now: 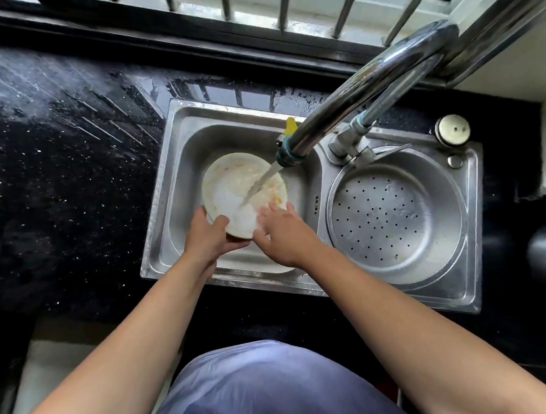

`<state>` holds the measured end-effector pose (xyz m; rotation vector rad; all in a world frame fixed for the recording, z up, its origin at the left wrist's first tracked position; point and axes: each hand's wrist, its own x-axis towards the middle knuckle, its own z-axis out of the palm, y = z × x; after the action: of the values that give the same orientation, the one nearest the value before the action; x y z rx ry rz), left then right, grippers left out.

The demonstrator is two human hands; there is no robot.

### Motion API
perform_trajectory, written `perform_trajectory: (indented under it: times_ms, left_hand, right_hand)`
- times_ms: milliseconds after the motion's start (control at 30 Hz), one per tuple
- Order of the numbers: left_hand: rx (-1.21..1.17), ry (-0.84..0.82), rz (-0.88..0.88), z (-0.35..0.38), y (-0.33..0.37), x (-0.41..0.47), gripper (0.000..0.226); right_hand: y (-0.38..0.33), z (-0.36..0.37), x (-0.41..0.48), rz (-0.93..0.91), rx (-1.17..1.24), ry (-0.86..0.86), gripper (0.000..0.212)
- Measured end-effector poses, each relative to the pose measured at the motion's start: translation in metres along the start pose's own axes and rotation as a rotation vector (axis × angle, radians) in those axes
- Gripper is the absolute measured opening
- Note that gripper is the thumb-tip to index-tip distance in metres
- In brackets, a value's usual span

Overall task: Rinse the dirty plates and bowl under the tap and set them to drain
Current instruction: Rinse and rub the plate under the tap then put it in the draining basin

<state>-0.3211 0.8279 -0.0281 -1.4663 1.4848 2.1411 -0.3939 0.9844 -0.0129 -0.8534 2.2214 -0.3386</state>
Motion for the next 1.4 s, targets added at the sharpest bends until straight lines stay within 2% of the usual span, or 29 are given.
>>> perform_trajectory:
  times_ms: [233,400,533,700,767,833,900,967,1033,1100,1167,1267,1333,1400]
  left_hand:
    - [-0.213,-0.108,-0.152,-0.002,0.002,-0.001,0.029]
    - [-0.231,-0.112,-0.159,-0.001,0.002,-0.002,0.035]
    - [-0.089,-0.09,-0.062,-0.001,0.009,-0.001,0.045]
    - [0.093,-0.024,0.019,-0.002,0.014,-0.005,0.041]
    - [0.135,-0.023,0.036,-0.001,0.012,-0.008,0.04]
    - [0.113,-0.024,0.023,0.001,0.01,-0.008,0.035]
    - [0.048,-0.052,-0.009,0.003,0.009,-0.007,0.034]
    - [-0.024,-0.092,-0.044,0.003,0.008,-0.008,0.041]
    - [-0.079,-0.112,-0.073,0.001,0.006,-0.009,0.048]
    - [-0.099,-0.105,-0.096,-0.002,0.002,-0.009,0.044]
    - [-0.075,-0.069,-0.116,-0.004,0.0,-0.008,0.038]
    - [0.01,-0.057,-0.091,-0.001,-0.003,-0.011,0.036]
    - [0.022,-0.063,-0.085,0.004,-0.002,-0.013,0.039]
    - [0.016,-0.042,-0.075,0.006,0.001,-0.013,0.042]
  right_hand:
    - [-0.009,-0.02,0.006,0.07,-0.037,0.118,0.046]
    - [-0.015,-0.019,0.004,0.085,-0.198,0.138,0.046]
    - [-0.017,-0.01,0.006,0.151,-0.144,0.104,0.046]
    - [-0.014,-0.014,0.026,0.202,-0.115,0.017,0.056]
    - [-0.016,-0.02,0.035,0.189,-0.136,0.003,0.053]
    - [-0.022,-0.021,0.043,0.117,-0.164,-0.047,0.05]
    - [-0.03,-0.02,0.045,0.037,-0.079,-0.105,0.048]
    - [-0.034,-0.021,0.041,-0.019,0.019,-0.145,0.052]
    - [-0.029,-0.024,0.031,-0.053,0.079,-0.166,0.046]
    - [-0.023,-0.025,0.021,0.0,0.108,-0.2,0.035]
    - [-0.015,-0.023,0.019,0.091,0.007,-0.22,0.028]
    - [-0.012,-0.024,0.026,0.232,-0.043,-0.164,0.039]
    - [-0.018,-0.023,0.034,0.228,-0.023,-0.143,0.048]
    - [-0.025,-0.021,0.043,0.179,-0.027,-0.157,0.048]
